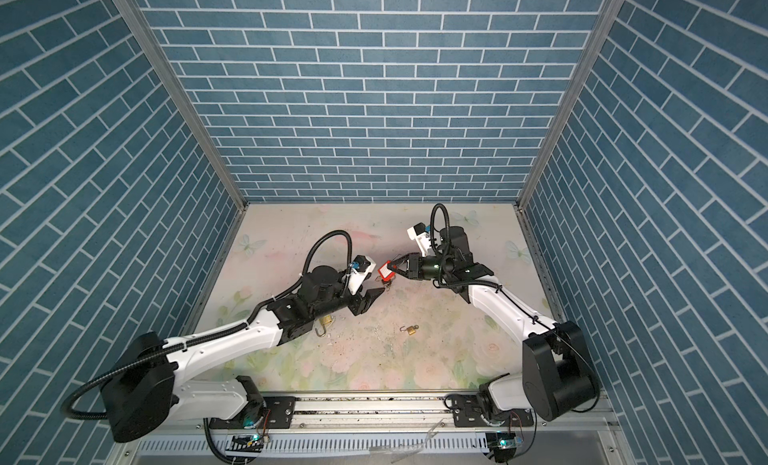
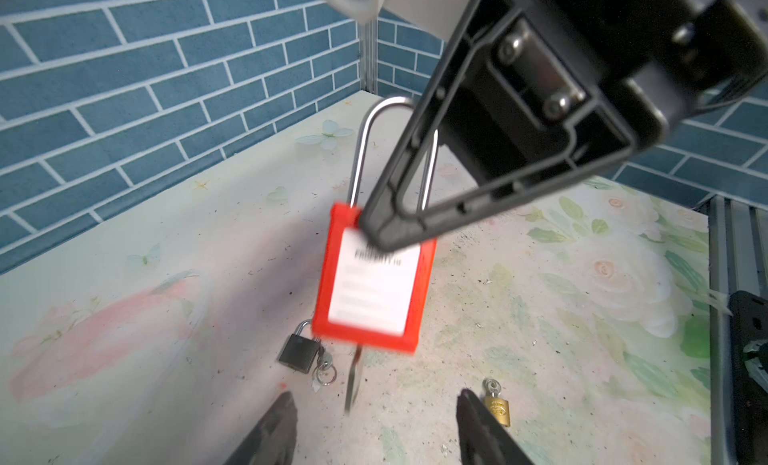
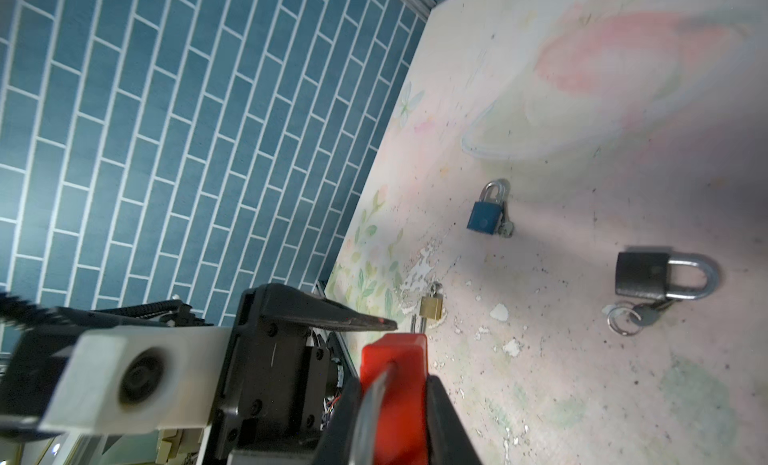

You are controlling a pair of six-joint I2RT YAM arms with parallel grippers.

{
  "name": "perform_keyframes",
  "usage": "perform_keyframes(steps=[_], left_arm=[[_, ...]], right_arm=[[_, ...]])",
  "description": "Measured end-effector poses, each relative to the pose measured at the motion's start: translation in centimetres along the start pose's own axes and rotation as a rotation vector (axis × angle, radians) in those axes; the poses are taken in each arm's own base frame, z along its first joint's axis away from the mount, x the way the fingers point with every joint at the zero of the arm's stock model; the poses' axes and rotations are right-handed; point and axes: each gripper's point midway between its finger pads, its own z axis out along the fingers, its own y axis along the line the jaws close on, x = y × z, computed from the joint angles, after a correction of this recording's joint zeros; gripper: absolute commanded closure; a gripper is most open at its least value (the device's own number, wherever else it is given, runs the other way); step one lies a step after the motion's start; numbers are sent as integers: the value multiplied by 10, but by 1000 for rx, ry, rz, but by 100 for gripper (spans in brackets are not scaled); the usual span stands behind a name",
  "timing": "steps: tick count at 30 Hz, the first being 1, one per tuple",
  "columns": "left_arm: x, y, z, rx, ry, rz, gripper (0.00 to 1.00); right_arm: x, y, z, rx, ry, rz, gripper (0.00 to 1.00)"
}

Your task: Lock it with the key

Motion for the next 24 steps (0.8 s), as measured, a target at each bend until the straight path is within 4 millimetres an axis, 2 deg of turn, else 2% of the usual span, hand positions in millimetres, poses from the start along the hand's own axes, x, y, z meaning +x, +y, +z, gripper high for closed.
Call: perform_keyframes(steps=[4, 8, 13, 17, 20, 24], left_arm=[[4, 10, -18, -10, -65, -113, 38], [10, 11, -27, 12, -123, -227, 42], [-1, 6, -34, 69, -236, -346, 48], [-15, 3, -33, 119, -306, -407, 59], [-16, -1, -27, 155, -317, -437, 66], [-17, -3, -22, 181, -326, -462, 70]], right_arm=[[-9, 10, -3, -54, -32, -21, 94], [0, 15, -5, -115, -39, -30, 94], [10, 18, -8, -146, -35, -24, 94], [7, 24, -9, -169, -41, -36, 94], [6, 28, -10, -183, -42, -40, 94], [6, 32, -10, -195, -42, -43, 95]])
